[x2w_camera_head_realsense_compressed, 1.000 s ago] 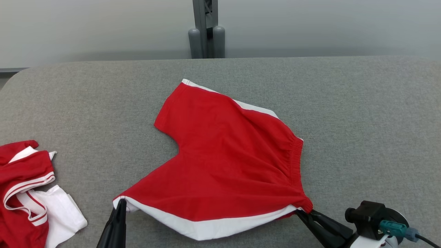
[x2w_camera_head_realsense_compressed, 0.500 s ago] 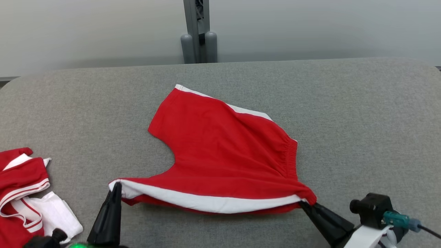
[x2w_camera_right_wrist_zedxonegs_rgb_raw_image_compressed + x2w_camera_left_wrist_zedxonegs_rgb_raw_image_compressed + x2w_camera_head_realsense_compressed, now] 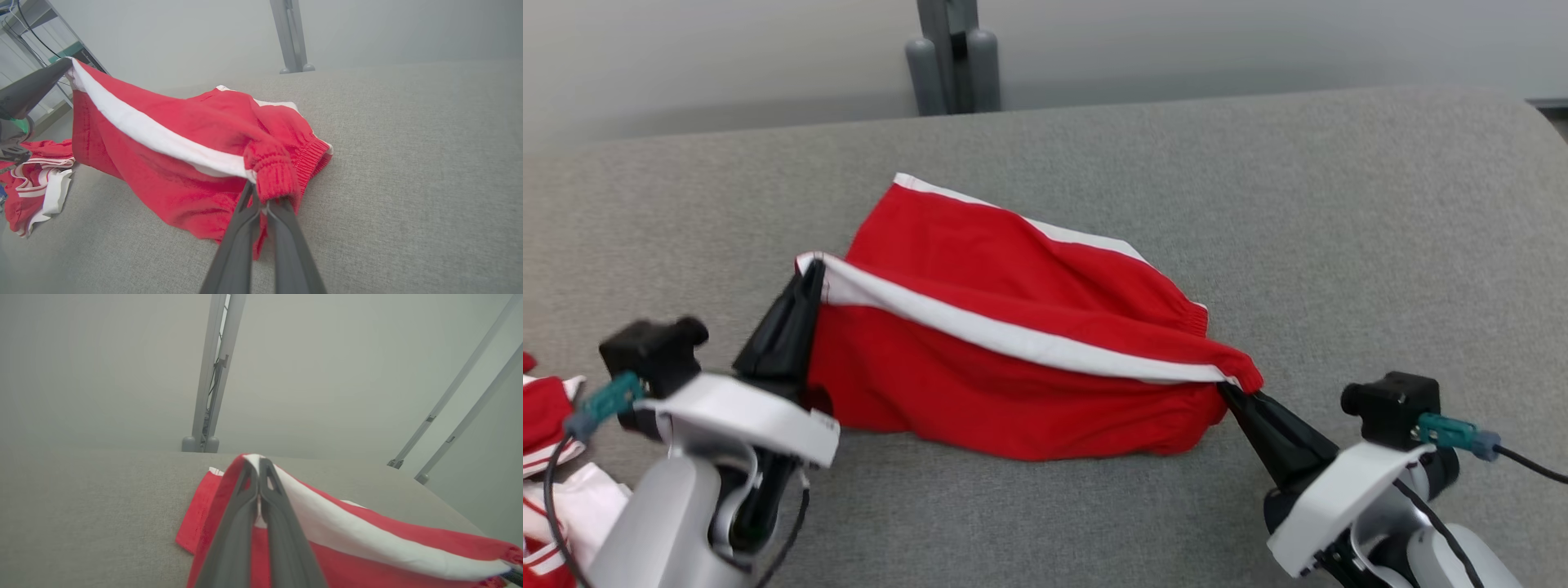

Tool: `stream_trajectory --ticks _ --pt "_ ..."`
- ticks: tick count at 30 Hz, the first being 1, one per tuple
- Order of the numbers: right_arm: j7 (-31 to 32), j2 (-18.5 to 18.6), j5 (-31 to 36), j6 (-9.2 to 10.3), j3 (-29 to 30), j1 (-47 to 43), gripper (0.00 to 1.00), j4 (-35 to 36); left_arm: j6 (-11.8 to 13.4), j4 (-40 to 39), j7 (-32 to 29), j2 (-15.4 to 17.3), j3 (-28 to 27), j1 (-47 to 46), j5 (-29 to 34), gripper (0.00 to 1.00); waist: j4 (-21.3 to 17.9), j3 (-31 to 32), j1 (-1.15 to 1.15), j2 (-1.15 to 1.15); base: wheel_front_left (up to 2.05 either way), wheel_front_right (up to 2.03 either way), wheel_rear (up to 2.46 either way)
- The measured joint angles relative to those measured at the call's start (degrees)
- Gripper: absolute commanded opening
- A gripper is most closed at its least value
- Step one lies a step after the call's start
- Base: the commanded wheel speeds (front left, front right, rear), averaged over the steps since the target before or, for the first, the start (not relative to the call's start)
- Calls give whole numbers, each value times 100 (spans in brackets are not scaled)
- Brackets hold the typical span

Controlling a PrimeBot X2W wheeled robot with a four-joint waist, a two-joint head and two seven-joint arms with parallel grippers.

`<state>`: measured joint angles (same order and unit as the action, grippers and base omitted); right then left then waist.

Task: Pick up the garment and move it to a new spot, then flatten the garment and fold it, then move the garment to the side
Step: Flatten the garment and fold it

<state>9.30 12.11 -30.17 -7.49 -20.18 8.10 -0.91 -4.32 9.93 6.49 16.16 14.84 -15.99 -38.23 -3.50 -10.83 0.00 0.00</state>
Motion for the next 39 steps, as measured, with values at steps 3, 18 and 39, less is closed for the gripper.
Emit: stream_trajectory --ticks 3,18,39 --pt "-21 -176 53 0 -32 243 0 -176 -66 515 -42 -8 87 -589 80 0 -114 -208 0 0 0 0 0" --pt "-369 -667 -76 0 -512 1859 0 -1614 -175 2788 -200 103 301 -2704 358 0 -677 -1169 0 0 0 0 0" --pt "-883 -935 -531 -3 -1144 3139 15 -3367 -172 4637 -491 14 744 -4047 670 0 -939 -1464 0 0 0 0 0"
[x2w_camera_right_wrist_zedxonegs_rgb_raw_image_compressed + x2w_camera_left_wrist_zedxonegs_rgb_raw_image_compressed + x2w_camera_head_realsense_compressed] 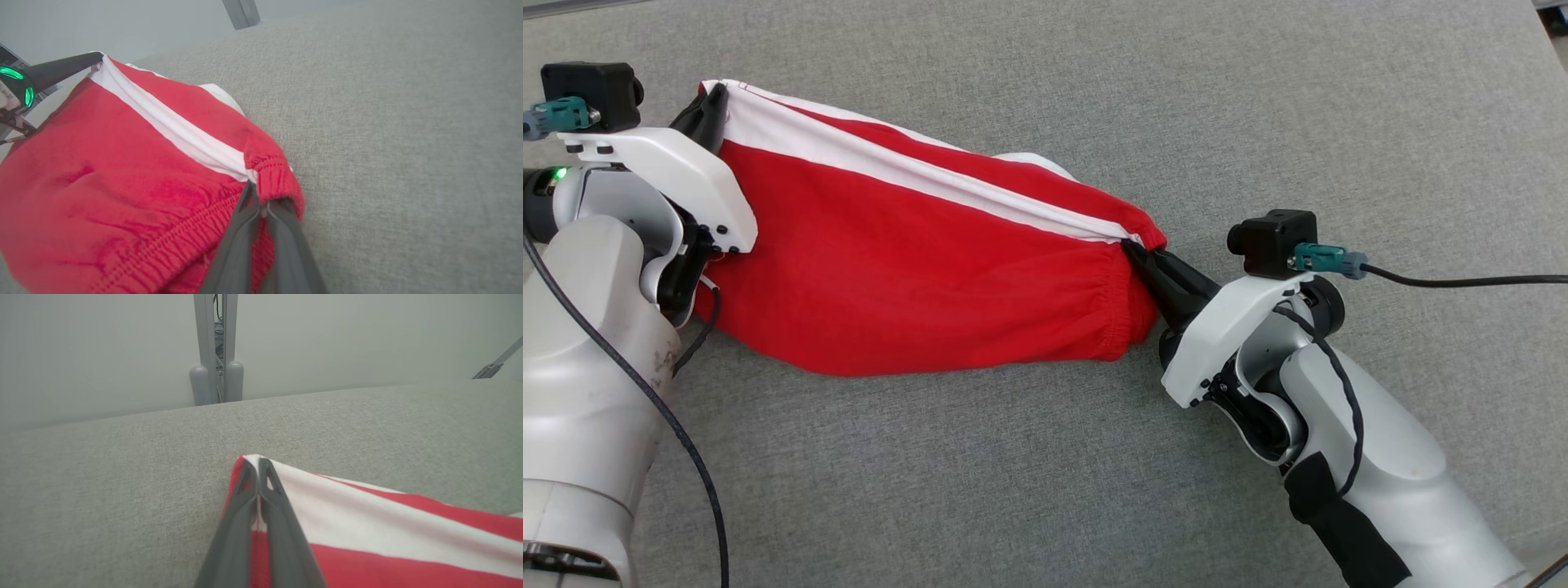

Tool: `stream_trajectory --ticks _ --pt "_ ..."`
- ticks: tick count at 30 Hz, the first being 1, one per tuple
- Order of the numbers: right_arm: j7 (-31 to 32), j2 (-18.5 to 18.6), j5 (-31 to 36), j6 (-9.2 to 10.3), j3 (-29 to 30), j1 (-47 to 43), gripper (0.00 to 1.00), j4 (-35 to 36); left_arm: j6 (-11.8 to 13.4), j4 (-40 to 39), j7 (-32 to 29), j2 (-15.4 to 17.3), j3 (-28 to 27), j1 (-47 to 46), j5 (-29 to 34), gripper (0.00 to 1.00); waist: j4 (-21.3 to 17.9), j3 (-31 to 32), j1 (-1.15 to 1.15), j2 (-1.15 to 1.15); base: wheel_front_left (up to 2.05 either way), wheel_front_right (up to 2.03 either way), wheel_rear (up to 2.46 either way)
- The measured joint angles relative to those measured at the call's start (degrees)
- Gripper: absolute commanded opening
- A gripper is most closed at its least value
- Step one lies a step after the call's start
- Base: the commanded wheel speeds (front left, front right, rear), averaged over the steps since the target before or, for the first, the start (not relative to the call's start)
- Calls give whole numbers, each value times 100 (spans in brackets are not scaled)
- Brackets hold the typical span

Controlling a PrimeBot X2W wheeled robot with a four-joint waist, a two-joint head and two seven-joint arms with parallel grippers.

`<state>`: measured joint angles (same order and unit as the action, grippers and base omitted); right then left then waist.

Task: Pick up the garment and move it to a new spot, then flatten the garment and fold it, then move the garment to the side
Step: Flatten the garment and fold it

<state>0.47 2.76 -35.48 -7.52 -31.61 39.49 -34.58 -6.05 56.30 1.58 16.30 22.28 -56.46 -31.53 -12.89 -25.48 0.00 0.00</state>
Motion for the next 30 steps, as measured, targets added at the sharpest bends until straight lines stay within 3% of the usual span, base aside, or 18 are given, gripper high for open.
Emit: stream_trajectory --ticks 4,5,6,7,17,30 --pt "-96 -10 -75 0 -110 113 50 -151 -20 203 56 -34 78 -68 35 0 -24 14 0 0 0 0 0" --pt "-96 -10 -75 0 -110 113 79 -151 -20 203 56 -34 78 -68 35 9 -24 14 0 0 0 0 0" --pt "-136 -8 -135 1 -168 142 100 -202 -21 293 88 -59 112 -103 38 60 -27 20 0 0 0 0 0" --pt "-136 -8 -135 1 -168 142 100 -202 -21 293 88 -59 112 -103 38 100 -27 20 0 0 0 0 0" --pt "-282 -19 47 1 -132 221 100 -460 -79 582 266 -94 325 -206 104 100 8 161 0 0 0 0 0" --pt "-192 23 898 2 955 -469 100 -232 -130 202 138 73 557 141 -296 100 214 652 0 0 0 0 0"
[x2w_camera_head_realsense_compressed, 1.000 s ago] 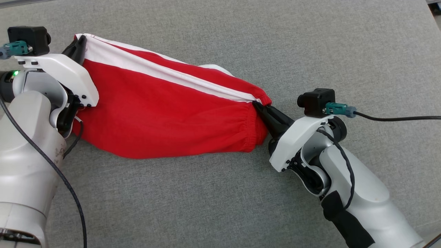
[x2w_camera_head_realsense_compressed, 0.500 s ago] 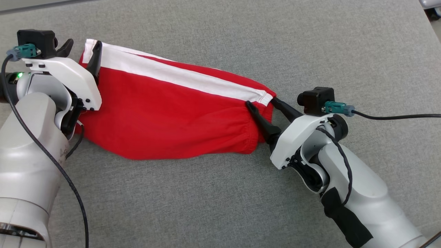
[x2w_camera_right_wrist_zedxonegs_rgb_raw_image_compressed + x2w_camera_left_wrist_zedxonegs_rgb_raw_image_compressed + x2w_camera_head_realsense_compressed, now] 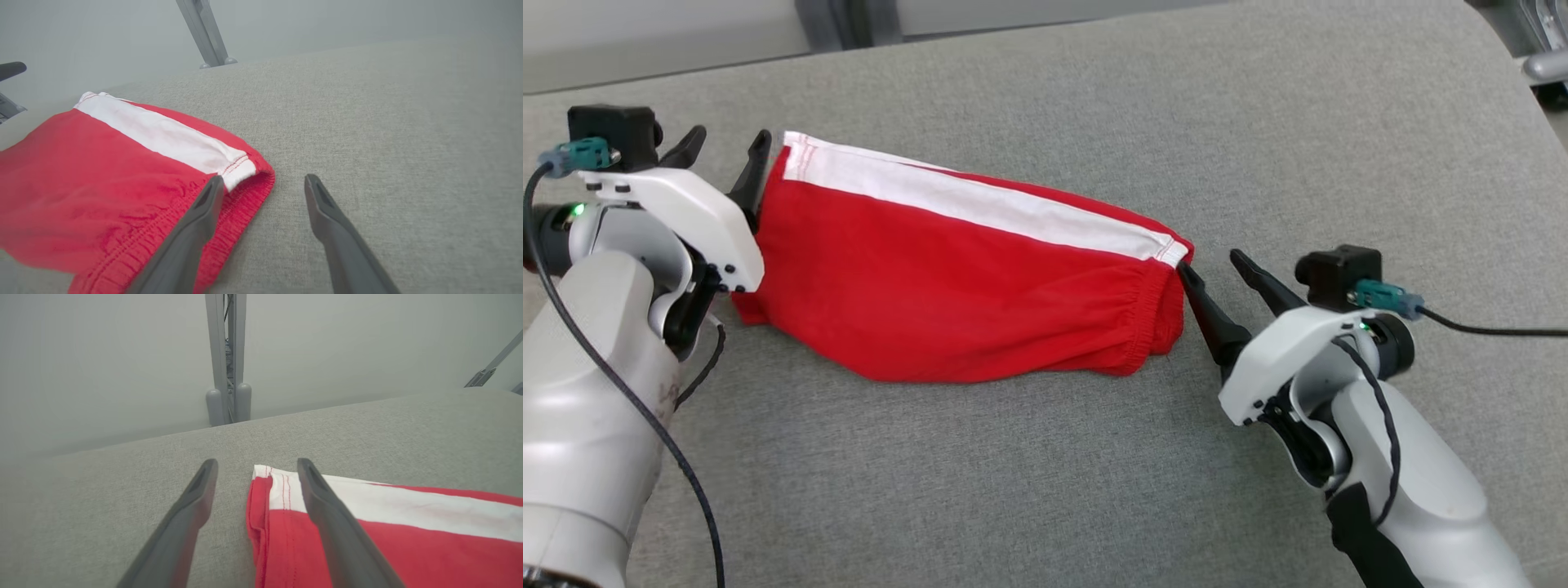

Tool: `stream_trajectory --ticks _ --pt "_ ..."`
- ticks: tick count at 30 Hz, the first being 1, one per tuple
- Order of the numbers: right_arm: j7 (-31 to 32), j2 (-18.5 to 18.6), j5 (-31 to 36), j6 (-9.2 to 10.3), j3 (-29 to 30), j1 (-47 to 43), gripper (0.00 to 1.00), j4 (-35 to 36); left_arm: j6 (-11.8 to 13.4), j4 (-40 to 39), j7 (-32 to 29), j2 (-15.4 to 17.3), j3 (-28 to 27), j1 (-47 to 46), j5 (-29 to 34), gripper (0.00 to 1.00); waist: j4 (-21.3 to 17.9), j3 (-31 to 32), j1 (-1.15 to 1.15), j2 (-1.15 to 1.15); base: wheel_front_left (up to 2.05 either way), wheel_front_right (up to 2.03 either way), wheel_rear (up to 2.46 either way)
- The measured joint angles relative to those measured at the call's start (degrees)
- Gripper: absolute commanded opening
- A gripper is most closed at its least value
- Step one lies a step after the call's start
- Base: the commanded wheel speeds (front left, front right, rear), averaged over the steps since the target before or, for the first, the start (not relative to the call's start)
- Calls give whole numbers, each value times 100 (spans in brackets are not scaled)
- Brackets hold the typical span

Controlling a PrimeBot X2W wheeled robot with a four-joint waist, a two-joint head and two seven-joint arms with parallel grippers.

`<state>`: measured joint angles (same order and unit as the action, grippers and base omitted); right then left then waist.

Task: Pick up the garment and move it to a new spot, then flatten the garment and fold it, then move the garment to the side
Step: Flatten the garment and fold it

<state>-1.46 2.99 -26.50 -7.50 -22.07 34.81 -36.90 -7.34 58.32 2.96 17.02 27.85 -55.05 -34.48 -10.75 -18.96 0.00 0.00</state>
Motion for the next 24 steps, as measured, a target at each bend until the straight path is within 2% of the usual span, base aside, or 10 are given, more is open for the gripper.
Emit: stream_trajectory --ticks 6,9,12,15,19,24 --pt "103 46 357 0 623 -643 100 709 -8 -433 -93 225 19 511 -399 100 91 243 0 0 0 0 0" --pt "254 43 598 0 1049 -1172 100 1348 -7 -534 -145 176 20 1004 -578 100 134 403 0 0 0 0 0" --pt "422 27 708 1 1294 -1547 100 1886 100 -501 -268 96 18 1277 -681 100 146 482 0 0 0 0 0" --pt "620 12 783 1 1445 -1852 100 2397 244 -421 -446 71 26 1456 -732 100 117 482 0 0 0 0 0" --pt "833 -9 812 1 1550 -2113 100 2962 264 -413 -547 112 -13 1510 -812 100 57 433 0 0 0 0 0" --pt "978 -15 795 1 1572 -2278 100 3325 261 -474 -625 132 -57 1561 -913 100 9 357 0 0 0 0 0"
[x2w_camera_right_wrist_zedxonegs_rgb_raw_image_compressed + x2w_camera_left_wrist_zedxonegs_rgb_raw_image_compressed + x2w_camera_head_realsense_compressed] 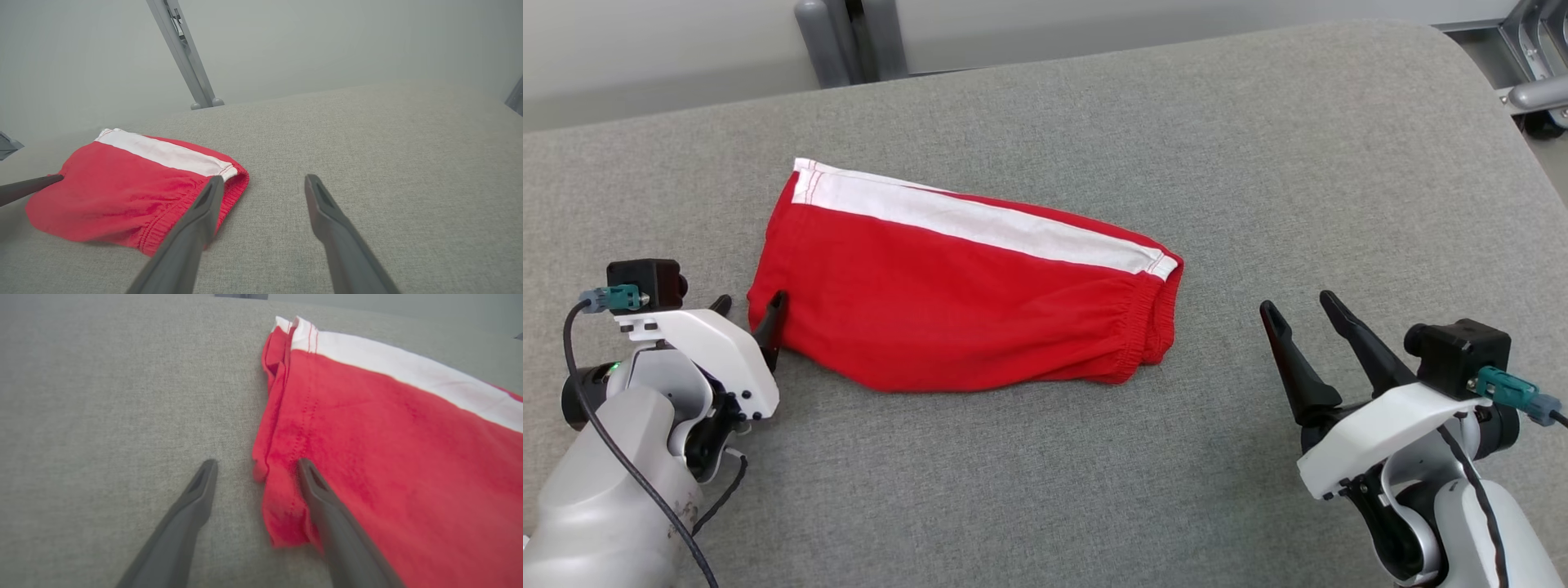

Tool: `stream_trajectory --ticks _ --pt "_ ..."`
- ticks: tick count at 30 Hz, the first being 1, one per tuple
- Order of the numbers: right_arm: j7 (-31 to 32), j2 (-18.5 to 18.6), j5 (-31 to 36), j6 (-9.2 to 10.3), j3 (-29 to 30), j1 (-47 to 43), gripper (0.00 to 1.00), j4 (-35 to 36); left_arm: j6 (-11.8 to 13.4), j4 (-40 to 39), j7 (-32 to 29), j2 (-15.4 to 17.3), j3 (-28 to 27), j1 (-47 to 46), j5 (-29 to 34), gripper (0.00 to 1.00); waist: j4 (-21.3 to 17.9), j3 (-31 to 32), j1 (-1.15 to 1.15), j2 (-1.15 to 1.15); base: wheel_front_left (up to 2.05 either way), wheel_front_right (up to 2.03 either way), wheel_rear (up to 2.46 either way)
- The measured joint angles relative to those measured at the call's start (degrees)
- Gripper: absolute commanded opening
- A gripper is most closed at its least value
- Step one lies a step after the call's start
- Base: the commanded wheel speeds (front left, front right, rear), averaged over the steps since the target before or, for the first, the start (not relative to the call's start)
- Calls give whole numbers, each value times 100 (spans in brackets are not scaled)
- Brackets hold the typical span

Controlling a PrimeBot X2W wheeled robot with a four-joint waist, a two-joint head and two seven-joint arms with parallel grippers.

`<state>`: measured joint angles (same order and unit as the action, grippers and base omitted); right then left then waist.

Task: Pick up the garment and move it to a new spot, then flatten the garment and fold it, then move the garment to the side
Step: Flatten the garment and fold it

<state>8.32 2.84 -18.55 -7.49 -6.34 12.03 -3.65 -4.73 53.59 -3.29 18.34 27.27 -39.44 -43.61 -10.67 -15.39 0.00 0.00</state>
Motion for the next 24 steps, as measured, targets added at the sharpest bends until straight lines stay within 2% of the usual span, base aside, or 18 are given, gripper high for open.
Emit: stream_trajectory --ticks 7,8,10,11,20,24 --pt "32 -2 -79 0 -16 -31 100 140 -75 -105 -96 -27 -35 -1 -186 100 -42 -88 0 0 0 0 0" --pt "32 -2 -99 0 -18 -31 100 141 -75 -110 -111 -33 -34 -1 -187 70 -45 -94 0 0 0 0 0" --pt "31 -2 -111 0 -22 -29 100 135 -76 -108 -165 -36 -16 -2 -193 28 -45 -98 0 0 0 0 0" --pt "31 -2 -116 0 -31 -28 100 130 -78 -103 -182 -42 -13 -1 -216 2 -44 -97 0 0 0 0 0" --pt "-12 -4 -118 0 32 -24 100 62 -124 -235 -177 -210 -216 210 -604 0 69 25 0 0 0 0 0" --pt "-27 -7 -114 0 88 -29 100 55 -78 -553 145 -221 -371 452 -704 0 168 122 0 0 0 0 0"
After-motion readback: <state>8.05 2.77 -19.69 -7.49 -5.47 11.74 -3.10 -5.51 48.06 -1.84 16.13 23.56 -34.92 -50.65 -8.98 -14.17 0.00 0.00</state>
